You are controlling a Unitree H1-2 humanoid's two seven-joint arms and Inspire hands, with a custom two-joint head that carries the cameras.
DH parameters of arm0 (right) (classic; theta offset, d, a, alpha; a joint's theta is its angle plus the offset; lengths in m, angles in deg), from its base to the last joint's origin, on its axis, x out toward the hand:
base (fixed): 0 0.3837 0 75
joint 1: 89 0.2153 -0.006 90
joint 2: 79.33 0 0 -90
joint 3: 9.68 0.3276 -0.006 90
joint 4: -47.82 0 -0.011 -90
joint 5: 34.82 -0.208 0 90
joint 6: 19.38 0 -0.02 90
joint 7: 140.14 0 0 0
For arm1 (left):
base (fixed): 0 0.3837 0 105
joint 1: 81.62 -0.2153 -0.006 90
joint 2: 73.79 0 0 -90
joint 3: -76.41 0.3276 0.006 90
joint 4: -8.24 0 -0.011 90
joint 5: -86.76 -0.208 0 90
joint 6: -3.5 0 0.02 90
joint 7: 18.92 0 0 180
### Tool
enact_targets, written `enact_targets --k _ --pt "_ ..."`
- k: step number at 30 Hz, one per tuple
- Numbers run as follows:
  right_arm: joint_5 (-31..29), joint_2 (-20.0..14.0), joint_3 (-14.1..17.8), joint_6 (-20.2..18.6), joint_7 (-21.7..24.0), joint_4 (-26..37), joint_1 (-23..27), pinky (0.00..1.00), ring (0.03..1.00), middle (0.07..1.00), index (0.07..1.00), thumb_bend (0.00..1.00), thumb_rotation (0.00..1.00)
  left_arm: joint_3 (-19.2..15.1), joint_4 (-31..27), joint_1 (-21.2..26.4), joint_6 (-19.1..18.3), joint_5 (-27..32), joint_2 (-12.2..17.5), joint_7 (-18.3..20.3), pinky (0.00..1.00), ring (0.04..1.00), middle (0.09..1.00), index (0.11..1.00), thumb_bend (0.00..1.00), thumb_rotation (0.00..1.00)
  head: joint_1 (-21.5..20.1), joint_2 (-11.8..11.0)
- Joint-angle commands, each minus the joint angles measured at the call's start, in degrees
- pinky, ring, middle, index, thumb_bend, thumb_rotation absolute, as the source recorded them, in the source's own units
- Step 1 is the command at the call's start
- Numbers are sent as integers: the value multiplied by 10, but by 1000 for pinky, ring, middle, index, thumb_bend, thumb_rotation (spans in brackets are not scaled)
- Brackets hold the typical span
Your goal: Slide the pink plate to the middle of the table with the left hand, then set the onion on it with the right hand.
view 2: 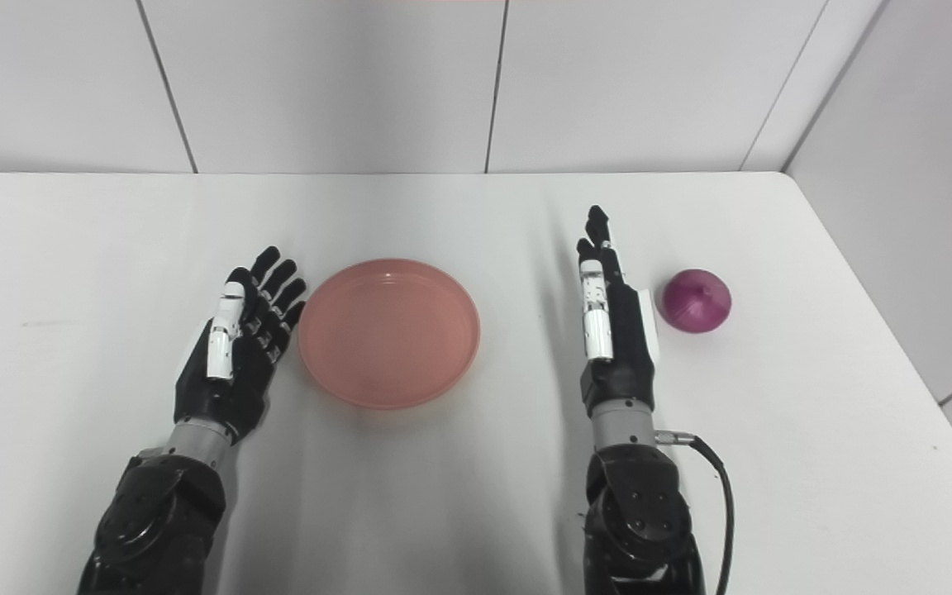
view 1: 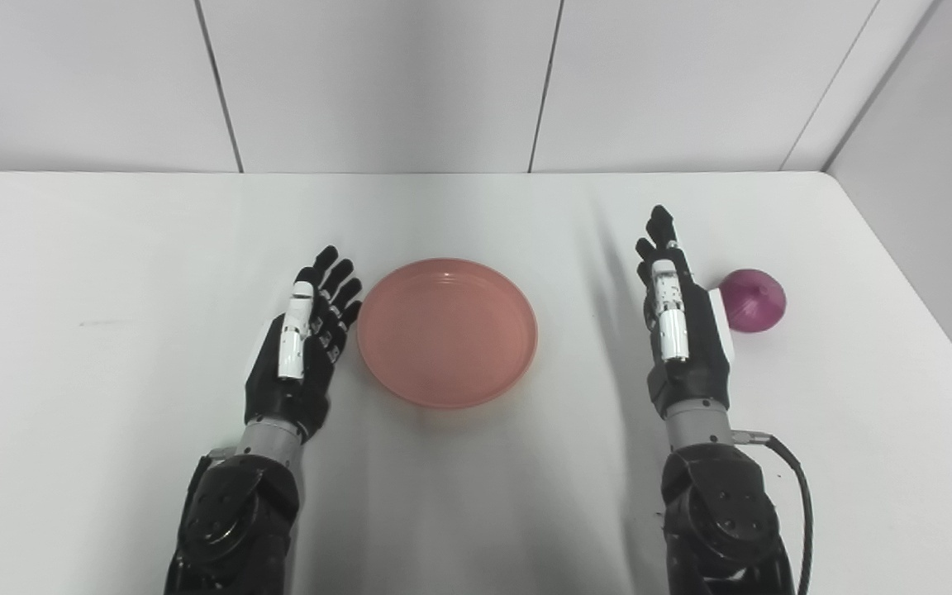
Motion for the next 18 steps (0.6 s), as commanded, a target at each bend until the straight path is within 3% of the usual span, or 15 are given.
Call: enact_targets --k 1,3,10,18 --pt "25 -12 -4 -10 -2 22 22 966 950 965 968 514 945 -1 6 -1 5 4 -3 6 965 962 963 940 407 1000 1 0" --pt "39 -19 -4 -15 1 27 29 951 947 963 966 538 918 -2 6 -1 5 3 -2 6 963 961 962 938 408 1000 -4 0" --pt "80 -54 -5 -28 8 40 40 935 943 977 972 466 763 -5 12 -1 7 1 -2 7 952 953 955 936 402 1000 -16 -3" --pt "161 -99 -2 -25 8 37 52 866 945 961 944 561 718 -9 20 1 13 4 0 12 949 951 954 935 409 1000 -27 -10"
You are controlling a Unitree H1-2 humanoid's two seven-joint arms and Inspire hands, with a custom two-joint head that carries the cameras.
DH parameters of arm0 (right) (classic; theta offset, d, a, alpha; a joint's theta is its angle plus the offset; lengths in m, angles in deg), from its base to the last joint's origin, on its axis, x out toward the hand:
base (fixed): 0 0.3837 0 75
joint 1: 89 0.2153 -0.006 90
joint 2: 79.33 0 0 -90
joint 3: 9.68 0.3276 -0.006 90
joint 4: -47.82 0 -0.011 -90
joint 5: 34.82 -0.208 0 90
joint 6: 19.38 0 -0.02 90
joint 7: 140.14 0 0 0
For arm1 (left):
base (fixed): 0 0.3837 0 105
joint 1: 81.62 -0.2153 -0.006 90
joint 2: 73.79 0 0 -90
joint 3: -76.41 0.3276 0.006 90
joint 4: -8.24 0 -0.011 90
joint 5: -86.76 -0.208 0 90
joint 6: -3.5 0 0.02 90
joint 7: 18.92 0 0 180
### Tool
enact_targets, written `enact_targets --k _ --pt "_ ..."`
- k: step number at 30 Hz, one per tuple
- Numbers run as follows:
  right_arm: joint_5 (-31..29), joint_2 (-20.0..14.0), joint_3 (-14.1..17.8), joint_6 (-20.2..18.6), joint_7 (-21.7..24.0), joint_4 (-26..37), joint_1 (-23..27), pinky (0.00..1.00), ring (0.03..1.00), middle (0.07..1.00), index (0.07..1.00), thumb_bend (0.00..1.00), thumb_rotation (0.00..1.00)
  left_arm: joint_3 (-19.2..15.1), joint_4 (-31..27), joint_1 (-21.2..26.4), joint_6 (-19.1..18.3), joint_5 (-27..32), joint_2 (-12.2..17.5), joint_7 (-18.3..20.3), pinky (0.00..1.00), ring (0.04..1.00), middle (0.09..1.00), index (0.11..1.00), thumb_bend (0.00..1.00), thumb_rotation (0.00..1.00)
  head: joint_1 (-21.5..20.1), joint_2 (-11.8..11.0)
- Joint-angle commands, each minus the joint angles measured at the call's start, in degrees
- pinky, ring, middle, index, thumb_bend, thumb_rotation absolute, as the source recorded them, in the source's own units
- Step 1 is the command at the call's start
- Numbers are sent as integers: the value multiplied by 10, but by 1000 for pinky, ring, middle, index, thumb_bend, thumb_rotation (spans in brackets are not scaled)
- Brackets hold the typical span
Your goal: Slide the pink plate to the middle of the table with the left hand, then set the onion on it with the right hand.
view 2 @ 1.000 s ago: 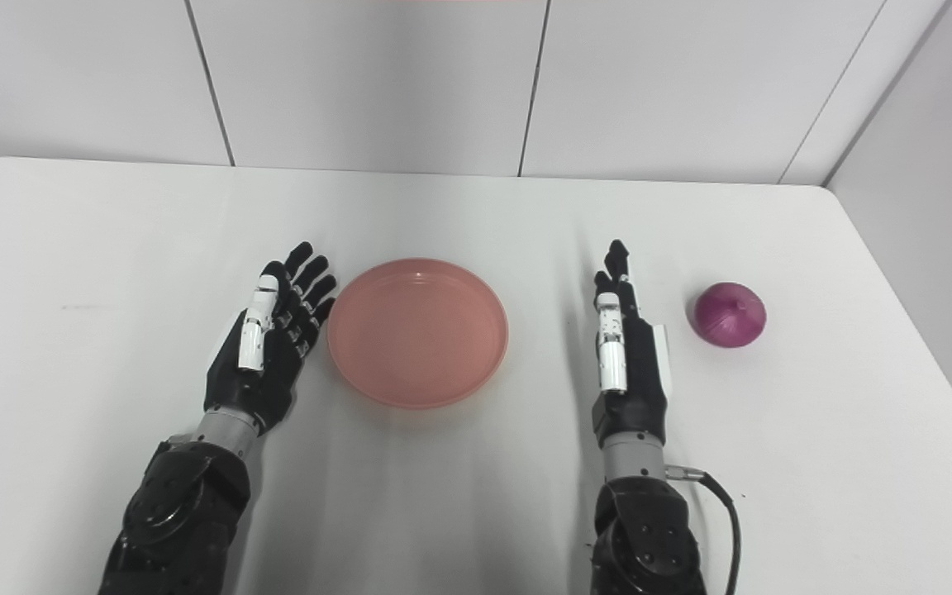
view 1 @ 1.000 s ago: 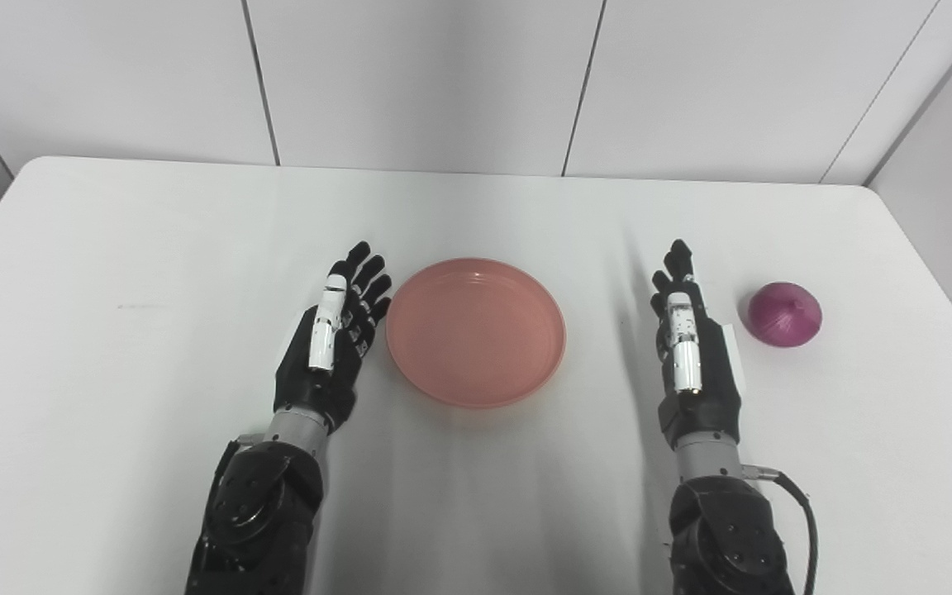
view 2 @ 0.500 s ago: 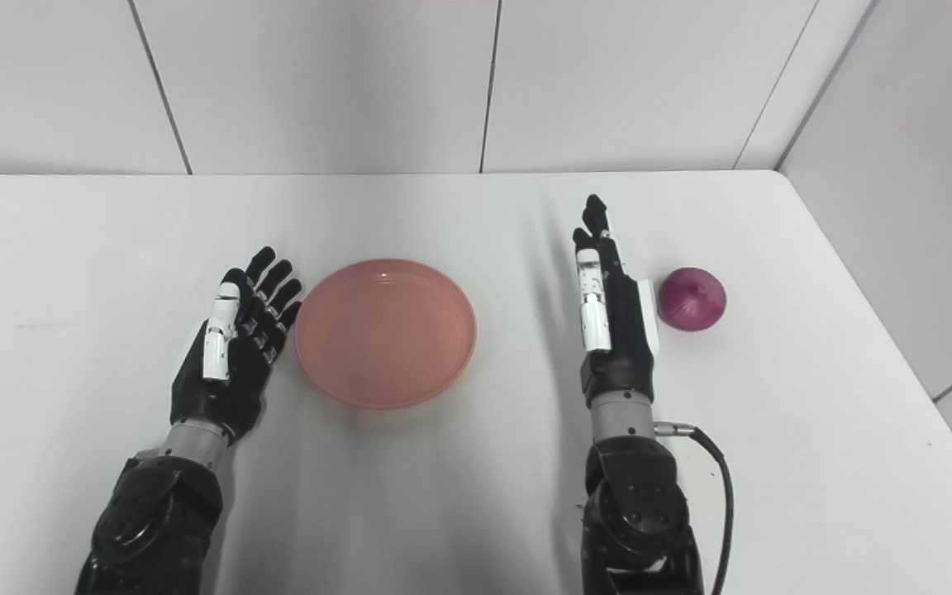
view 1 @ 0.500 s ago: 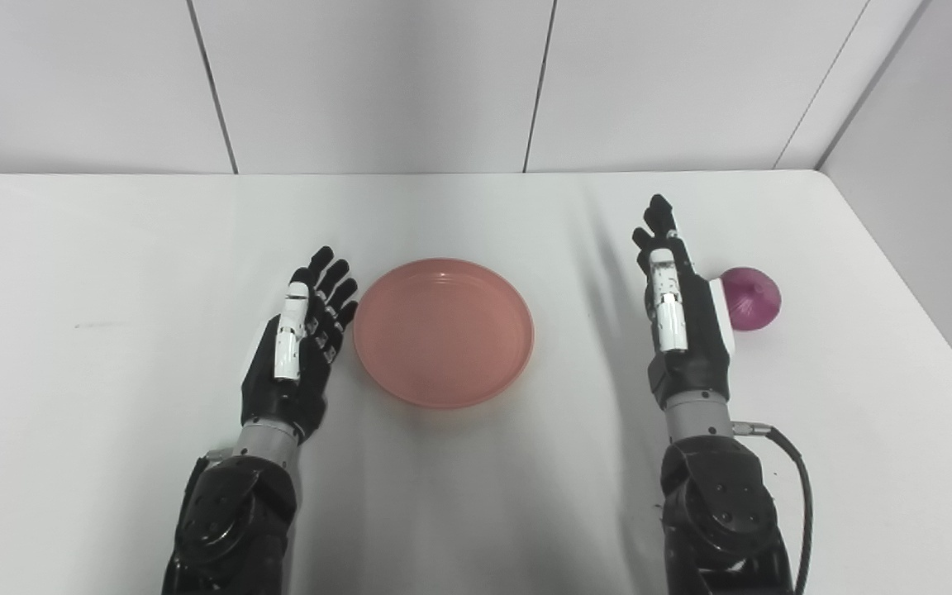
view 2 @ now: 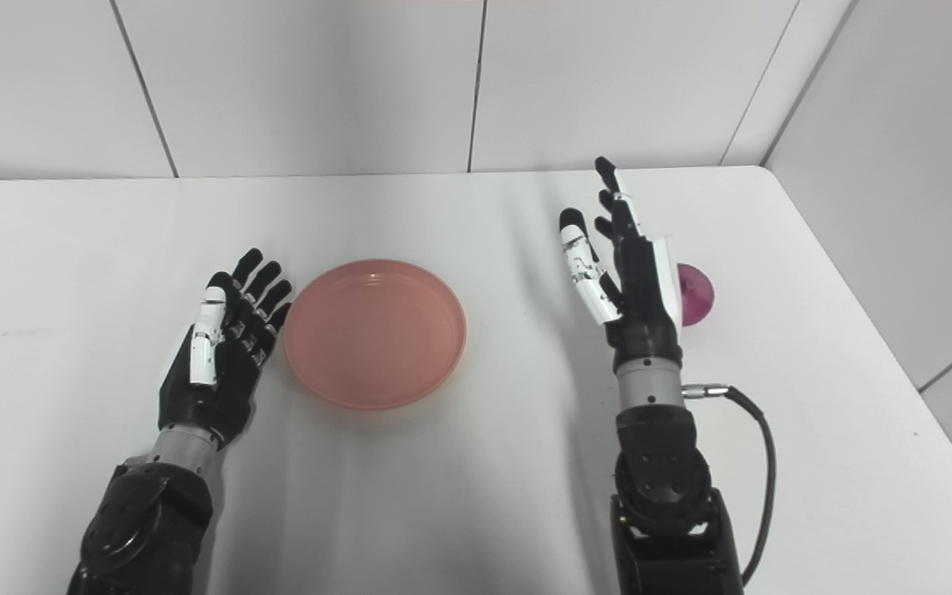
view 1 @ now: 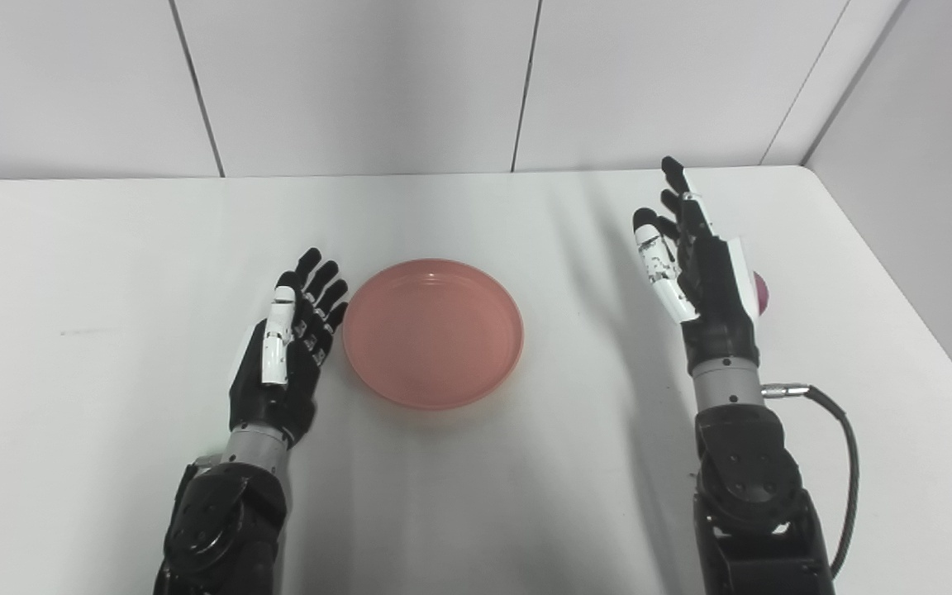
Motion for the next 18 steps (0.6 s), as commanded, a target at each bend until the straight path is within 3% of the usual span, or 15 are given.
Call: enact_targets --k 1,5,9,18 --pt "21 -18 6 3 1 14 21 864 943 961 944 566 714 -4 9 1 -1 4 1 2 951 952 954 936 410 1000 -2 -1" --pt "39 -41 13 -7 10 13 29 858 928 952 952 620 681 -7 10 1 -3 5 1 3 953 949 952 935 415 1000 -7 -3" --pt "51 -52 26 -23 14 14 37 824 894 926 946 738 607 -10 14 1 -2 8 4 9 965 957 958 941 420 1000 -10 -5" --pt "74 -92 43 -41 33 17 54 812 888 913 942 836 442 -13 14 0 -6 15 4 11 965 955 958 937 418 1000 -17 -6"
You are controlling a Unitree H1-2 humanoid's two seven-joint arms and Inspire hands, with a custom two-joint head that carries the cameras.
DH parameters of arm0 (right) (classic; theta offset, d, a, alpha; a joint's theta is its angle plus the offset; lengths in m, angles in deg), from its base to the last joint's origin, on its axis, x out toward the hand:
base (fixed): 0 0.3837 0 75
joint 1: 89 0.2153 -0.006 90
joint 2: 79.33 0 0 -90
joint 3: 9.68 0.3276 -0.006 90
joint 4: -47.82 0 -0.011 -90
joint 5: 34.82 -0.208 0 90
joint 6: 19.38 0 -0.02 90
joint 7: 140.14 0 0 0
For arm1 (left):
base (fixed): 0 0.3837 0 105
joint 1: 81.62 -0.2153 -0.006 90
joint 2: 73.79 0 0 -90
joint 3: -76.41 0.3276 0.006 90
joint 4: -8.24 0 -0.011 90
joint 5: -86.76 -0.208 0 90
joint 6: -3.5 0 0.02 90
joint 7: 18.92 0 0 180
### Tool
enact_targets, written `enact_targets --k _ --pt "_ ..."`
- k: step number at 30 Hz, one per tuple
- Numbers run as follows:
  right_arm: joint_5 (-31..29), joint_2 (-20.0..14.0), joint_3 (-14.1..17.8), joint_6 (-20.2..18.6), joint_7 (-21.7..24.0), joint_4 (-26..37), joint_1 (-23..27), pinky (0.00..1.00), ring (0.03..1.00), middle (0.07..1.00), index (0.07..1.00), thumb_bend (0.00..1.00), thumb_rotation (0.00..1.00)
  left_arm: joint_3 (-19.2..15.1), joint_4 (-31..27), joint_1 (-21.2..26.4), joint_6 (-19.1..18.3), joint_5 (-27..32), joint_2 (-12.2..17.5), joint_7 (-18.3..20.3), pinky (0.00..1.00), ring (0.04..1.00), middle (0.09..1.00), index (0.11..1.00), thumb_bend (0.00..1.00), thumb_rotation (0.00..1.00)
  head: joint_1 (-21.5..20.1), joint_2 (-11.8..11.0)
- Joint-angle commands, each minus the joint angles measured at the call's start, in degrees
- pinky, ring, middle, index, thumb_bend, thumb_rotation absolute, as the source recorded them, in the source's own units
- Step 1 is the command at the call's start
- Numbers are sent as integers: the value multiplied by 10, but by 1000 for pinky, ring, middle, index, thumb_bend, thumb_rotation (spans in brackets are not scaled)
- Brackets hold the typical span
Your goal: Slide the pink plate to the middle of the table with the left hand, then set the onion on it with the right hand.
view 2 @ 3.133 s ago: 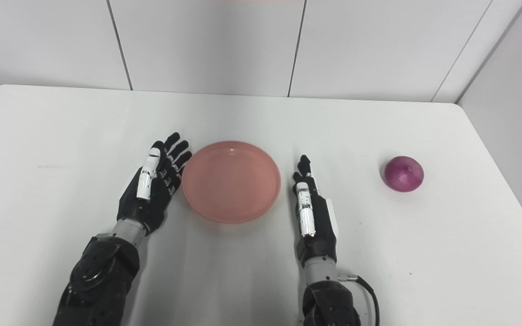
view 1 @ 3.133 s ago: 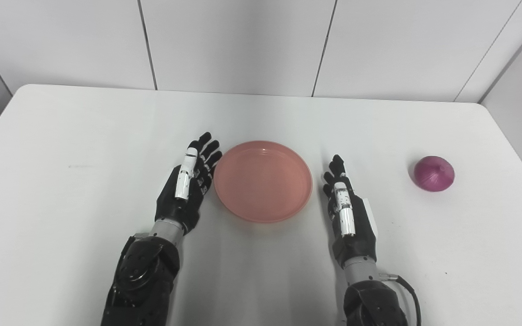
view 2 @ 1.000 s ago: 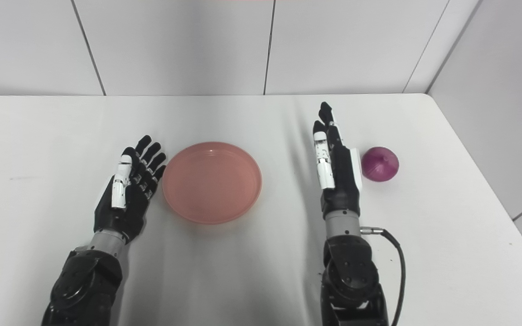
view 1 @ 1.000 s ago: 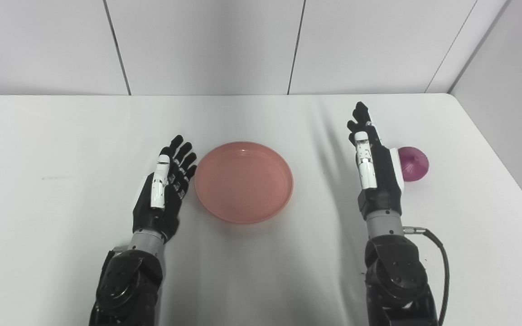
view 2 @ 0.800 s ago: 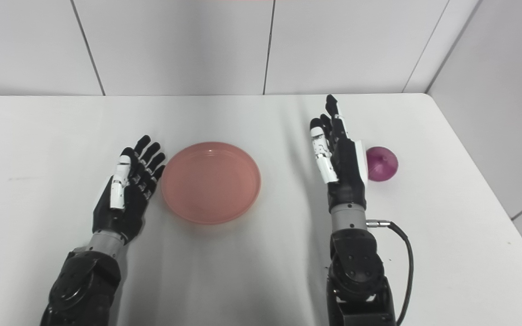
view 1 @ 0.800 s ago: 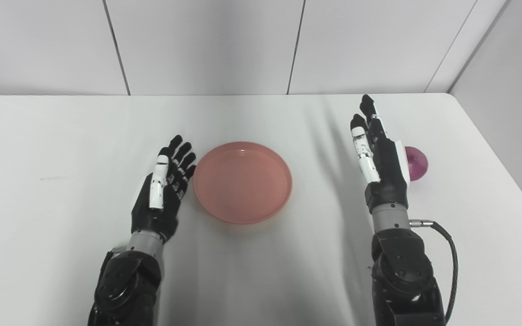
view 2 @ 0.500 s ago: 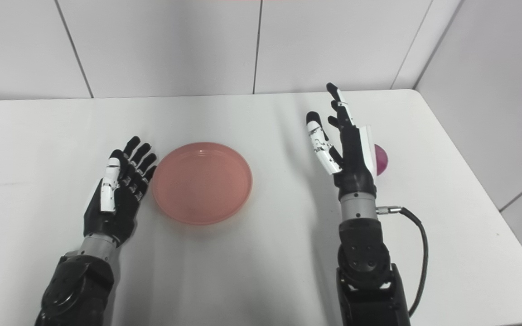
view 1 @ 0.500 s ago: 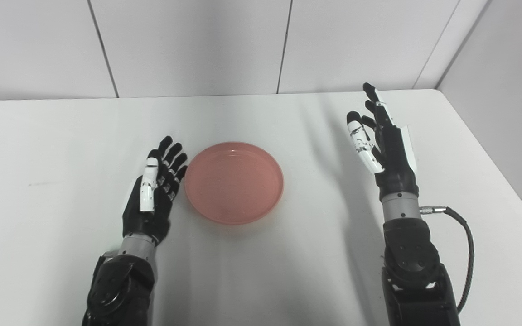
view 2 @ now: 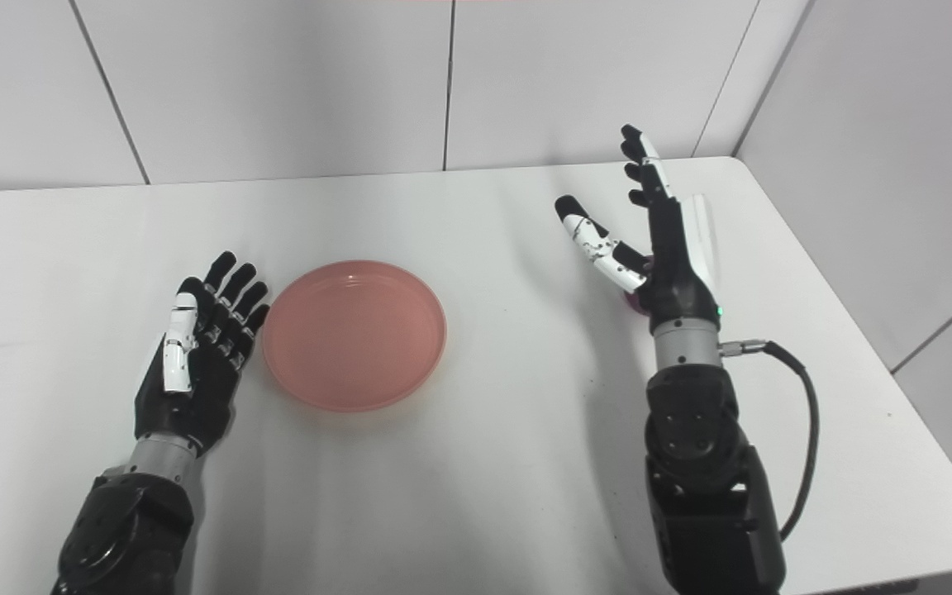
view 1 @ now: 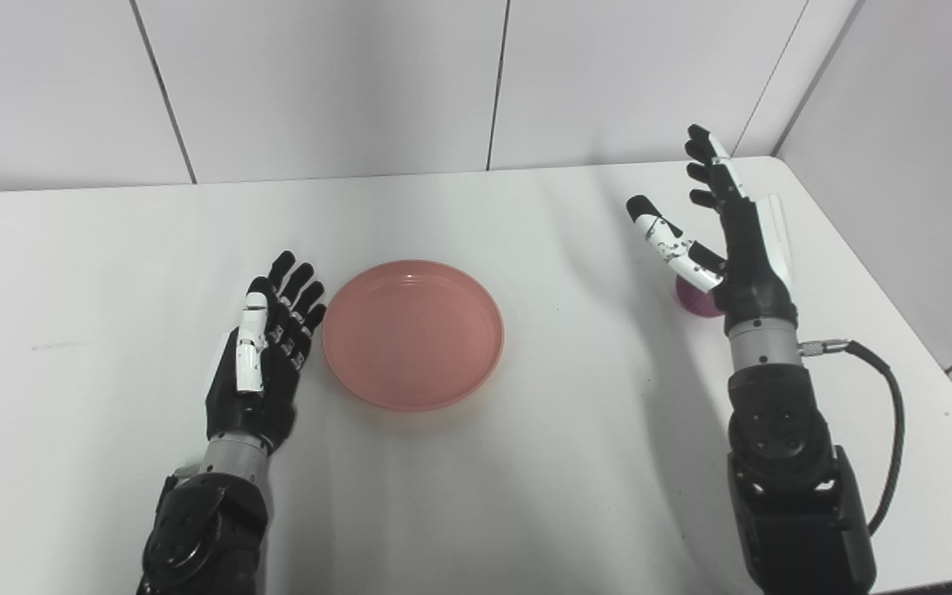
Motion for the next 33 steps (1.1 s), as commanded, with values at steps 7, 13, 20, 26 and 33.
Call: enact_targets --k 7,13,20,26,33 --pt "79 -37 8 -30 37 29 24 825 901 921 940 926 420 -4 12 -3 -5 3 4 3 970 955 958 937 418 1000 -1 -8" --pt "142 -42 19 -30 78 29 22 779 881 911 936 998 400 -6 16 -5 2 2 7 8 964 951 954 935 423 1000 -9 -15" --pt "178 -47 29 -29 119 25 16 763 894 935 949 1000 370 -9 24 -6 12 6 12 17 978 956 953 931 435 1000 -20 -20" --pt "182 -58 31 -27 111 11 10 764 890 934 950 1000 357 -13 26 -6 11 15 14 21 972 953 946 929 436 1000 -26 -23" --pt "181 -50 59 -30 121 -6 8 756 898 955 960 1000 273 -18 32 -4 12 18 14 20 961 942 936 920 429 1000 -31 -27"
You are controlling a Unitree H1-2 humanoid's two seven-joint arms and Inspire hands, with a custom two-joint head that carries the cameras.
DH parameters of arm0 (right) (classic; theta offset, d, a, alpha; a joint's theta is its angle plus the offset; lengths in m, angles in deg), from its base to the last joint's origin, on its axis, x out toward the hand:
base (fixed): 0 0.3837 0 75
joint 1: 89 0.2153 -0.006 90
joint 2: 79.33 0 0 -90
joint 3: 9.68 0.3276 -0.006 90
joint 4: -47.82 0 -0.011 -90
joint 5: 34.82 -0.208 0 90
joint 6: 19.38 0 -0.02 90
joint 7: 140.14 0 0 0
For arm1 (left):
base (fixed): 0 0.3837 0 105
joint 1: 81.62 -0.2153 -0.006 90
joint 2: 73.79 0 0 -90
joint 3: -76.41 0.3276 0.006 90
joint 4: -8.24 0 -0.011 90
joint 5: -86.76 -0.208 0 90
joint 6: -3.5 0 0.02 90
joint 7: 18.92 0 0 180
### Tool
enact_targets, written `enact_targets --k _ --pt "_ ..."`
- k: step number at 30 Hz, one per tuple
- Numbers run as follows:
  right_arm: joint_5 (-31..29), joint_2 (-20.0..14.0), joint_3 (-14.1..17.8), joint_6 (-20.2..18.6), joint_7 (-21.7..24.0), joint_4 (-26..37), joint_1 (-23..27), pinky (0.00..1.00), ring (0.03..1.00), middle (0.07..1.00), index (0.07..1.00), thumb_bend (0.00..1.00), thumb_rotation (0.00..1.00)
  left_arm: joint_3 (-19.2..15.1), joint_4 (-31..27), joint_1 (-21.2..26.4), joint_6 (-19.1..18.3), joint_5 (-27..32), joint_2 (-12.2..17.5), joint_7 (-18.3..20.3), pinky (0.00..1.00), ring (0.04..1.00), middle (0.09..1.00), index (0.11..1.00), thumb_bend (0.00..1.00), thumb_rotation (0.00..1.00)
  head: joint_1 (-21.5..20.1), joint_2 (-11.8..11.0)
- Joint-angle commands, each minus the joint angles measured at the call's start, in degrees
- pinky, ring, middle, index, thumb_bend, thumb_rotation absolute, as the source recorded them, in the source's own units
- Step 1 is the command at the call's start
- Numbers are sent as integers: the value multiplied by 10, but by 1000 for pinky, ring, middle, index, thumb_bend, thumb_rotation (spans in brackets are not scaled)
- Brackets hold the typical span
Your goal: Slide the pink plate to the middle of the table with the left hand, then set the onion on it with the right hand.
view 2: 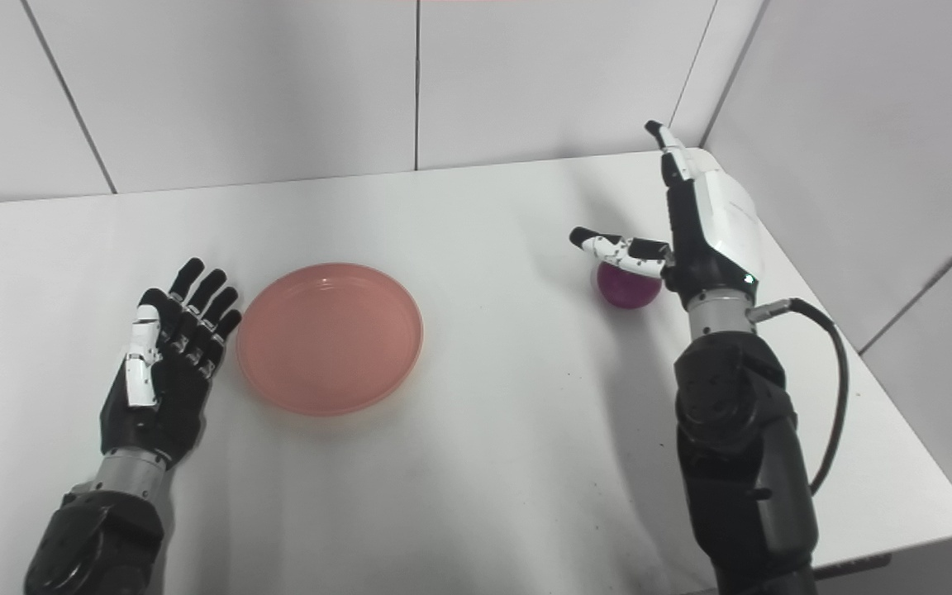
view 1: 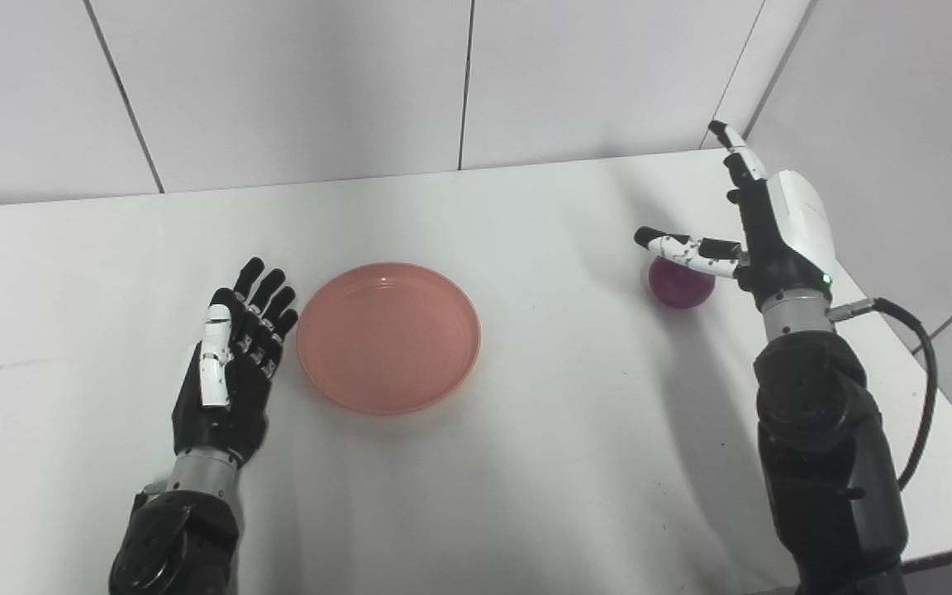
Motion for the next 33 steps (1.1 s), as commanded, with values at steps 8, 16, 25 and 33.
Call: enact_targets --k 8,16,25,33 --pt "-16 -9 12 1 -19 -26 4 805 911 945 947 1000 223 -5 14 -7 -8 1 10 -1 969 948 945 931 429 1000 -8 -5" --pt "-22 -15 14 1 -18 -56 2 797 901 943 955 1000 244 -9 13 -7 -14 2 10 -5 972 948 946 932 423 1000 -12 -9" --pt "-13 -14 21 0 -7 -84 4 810 912 947 962 1000 267 -11 20 -7 -9 3 9 -4 976 947 945 937 425 1000 -13 -10" --pt "-36 -21 18 5 -22 -113 2 819 918 950 963 1000 280 -10 18 -8 -7 1 10 -4 976 947 945 937 429 1000 -14 -11"
